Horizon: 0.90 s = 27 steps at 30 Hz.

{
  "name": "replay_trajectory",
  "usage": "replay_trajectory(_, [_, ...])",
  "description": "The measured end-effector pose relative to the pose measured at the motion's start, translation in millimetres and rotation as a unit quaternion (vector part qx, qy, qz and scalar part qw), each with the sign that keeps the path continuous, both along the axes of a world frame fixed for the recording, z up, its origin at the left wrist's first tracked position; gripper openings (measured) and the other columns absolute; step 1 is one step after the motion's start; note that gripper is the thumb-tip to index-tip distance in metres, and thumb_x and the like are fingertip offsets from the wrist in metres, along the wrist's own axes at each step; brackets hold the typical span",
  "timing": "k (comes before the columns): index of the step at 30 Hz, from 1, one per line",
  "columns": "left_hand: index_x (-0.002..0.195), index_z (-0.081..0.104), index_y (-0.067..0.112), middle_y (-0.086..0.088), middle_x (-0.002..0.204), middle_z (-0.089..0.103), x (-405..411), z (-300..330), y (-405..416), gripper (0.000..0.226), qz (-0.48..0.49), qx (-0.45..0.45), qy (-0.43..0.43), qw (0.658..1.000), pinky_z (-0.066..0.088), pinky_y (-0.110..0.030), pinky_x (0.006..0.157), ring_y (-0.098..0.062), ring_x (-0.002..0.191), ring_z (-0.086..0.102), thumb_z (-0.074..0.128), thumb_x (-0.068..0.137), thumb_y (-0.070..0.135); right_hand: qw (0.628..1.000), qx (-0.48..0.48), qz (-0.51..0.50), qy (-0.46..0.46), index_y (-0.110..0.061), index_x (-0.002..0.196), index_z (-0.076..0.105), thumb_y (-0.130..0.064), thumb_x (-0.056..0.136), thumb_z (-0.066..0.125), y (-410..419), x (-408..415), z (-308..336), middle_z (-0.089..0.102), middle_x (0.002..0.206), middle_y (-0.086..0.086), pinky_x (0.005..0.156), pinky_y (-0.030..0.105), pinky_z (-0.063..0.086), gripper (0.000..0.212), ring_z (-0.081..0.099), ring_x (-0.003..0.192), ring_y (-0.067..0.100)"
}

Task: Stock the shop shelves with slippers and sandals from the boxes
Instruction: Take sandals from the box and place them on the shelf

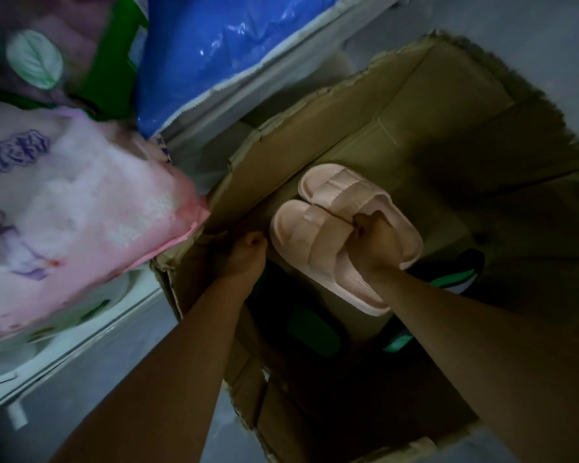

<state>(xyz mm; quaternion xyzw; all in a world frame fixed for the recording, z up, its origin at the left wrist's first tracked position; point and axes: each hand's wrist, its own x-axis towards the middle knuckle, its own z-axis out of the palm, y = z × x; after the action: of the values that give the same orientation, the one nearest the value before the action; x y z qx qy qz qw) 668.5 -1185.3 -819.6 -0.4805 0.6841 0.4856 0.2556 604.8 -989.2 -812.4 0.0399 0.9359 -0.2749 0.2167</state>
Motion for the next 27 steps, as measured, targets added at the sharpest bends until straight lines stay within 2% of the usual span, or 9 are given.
replay_trajectory(3, [0.097, 0.056, 0.043, -0.005, 0.122, 0.061, -2, 19, -3, 0.022, 0.035, 0.039, 0.001, 0.999, 0.045, -0.048, 0.100, -0.028, 0.110, 0.059, 0.043, 0.081, 0.052, 0.999, -0.005, 0.033, 0.023, -0.015, 0.070, 0.046, -0.014, 0.091, 0.044, 17, -1, 36, 0.048, 0.069, -0.002, 0.061, 0.031, 0.035, 0.021, 0.047, 0.068, 0.016])
replay_trajectory(6, [0.089, 0.057, 0.034, -0.006, 0.108, 0.063, -15, 94, 12, 0.012, 0.075, 0.090, 0.032, 0.993, 0.050, -0.038, 0.087, -0.025, 0.101, 0.061, 0.048, 0.096, 0.034, 0.995, -0.006, 0.092, 0.031, -0.023, 0.064, 0.046, -0.011, 0.091, 0.044, 35, -4, 81, 0.056, 0.078, 0.003, 0.061, 0.033, 0.043, 0.029, 0.056, 0.074, 0.023])
replay_trajectory(9, [0.097, 0.060, 0.028, -0.006, 0.104, 0.065, -17, 139, 20, 0.011, 0.064, 0.111, 0.081, 0.988, 0.052, -0.039, 0.089, -0.025, 0.099, 0.062, 0.050, 0.098, 0.024, 0.991, -0.021, 0.127, 0.034, -0.019, 0.093, 0.069, -0.008, 0.092, 0.051, 52, -7, 128, 0.064, 0.102, 0.005, 0.081, 0.035, 0.052, 0.021, 0.059, 0.093, 0.025])
replay_trajectory(11, [0.104, 0.062, 0.025, -0.007, 0.105, 0.067, -12, 165, 21, 0.013, 0.040, 0.100, 0.125, 0.986, 0.052, -0.044, 0.093, -0.025, 0.098, 0.065, 0.051, 0.097, 0.023, 0.988, -0.024, 0.151, 0.037, -0.015, 0.108, 0.069, -0.007, 0.090, 0.056, 64, -7, 158, 0.065, 0.111, 0.005, 0.091, 0.037, 0.051, 0.023, 0.059, 0.101, 0.026])
replay_trajectory(14, [0.101, 0.064, 0.025, -0.006, 0.105, 0.070, -6, 210, 18, 0.011, 0.058, 0.083, 0.178, 0.979, 0.051, -0.050, 0.095, -0.024, 0.097, 0.067, 0.055, 0.095, 0.027, 0.973, -0.014, 0.221, 0.069, -0.015, 0.112, 0.069, -0.006, 0.086, 0.063, 78, -6, 209, 0.066, 0.112, 0.005, 0.090, 0.040, 0.053, 0.028, 0.061, 0.102, 0.027])
replay_trajectory(16, [0.110, 0.063, 0.019, -0.010, 0.111, 0.069, -5, 242, 16, 0.020, 0.067, 0.091, 0.200, 0.973, 0.050, -0.051, 0.095, -0.027, 0.103, 0.066, 0.056, 0.094, 0.028, 0.960, 0.006, 0.271, 0.073, -0.018, 0.113, 0.069, -0.006, 0.086, 0.064, 82, -5, 243, 0.065, 0.114, 0.004, 0.089, 0.039, 0.053, 0.030, 0.061, 0.104, 0.027])
replay_trajectory(20, [0.118, 0.063, 0.019, -0.009, 0.110, 0.069, -2, 307, 8, 0.026, -0.024, 0.125, 0.222, 0.967, 0.055, -0.037, 0.081, -0.027, 0.098, 0.065, 0.058, 0.093, 0.024, 0.940, 0.033, 0.329, 0.078, -0.017, 0.116, 0.067, -0.010, 0.091, 0.057, 82, -2, 310, 0.062, 0.120, 0.002, 0.092, 0.036, 0.050, 0.028, 0.059, 0.105, 0.026])
replay_trajectory(24, [0.114, 0.066, 0.013, -0.006, 0.089, 0.072, 12, 359, -2, 0.027, -0.079, 0.126, 0.230, 0.962, 0.053, -0.023, 0.055, -0.014, 0.071, 0.068, 0.066, 0.088, 0.013, 0.927, 0.035, 0.362, 0.096, -0.021, 0.116, 0.068, -0.010, 0.095, 0.050, 78, 3, 363, 0.067, 0.118, 0.000, 0.088, 0.014, 0.038, 0.030, 0.060, 0.107, 0.022])
replay_trajectory(27, [0.113, 0.064, 0.010, -0.009, 0.090, 0.070, 35, 393, 0, 0.029, -0.091, 0.133, 0.237, 0.958, 0.058, -0.026, 0.058, -0.014, 0.072, 0.069, 0.067, 0.085, 0.003, 0.934, -0.013, 0.346, 0.083, -0.019, 0.110, 0.072, -0.008, 0.092, 0.055, 77, 7, 396, 0.071, 0.109, -0.002, 0.070, -0.002, 0.031, 0.027, 0.063, 0.098, 0.013])
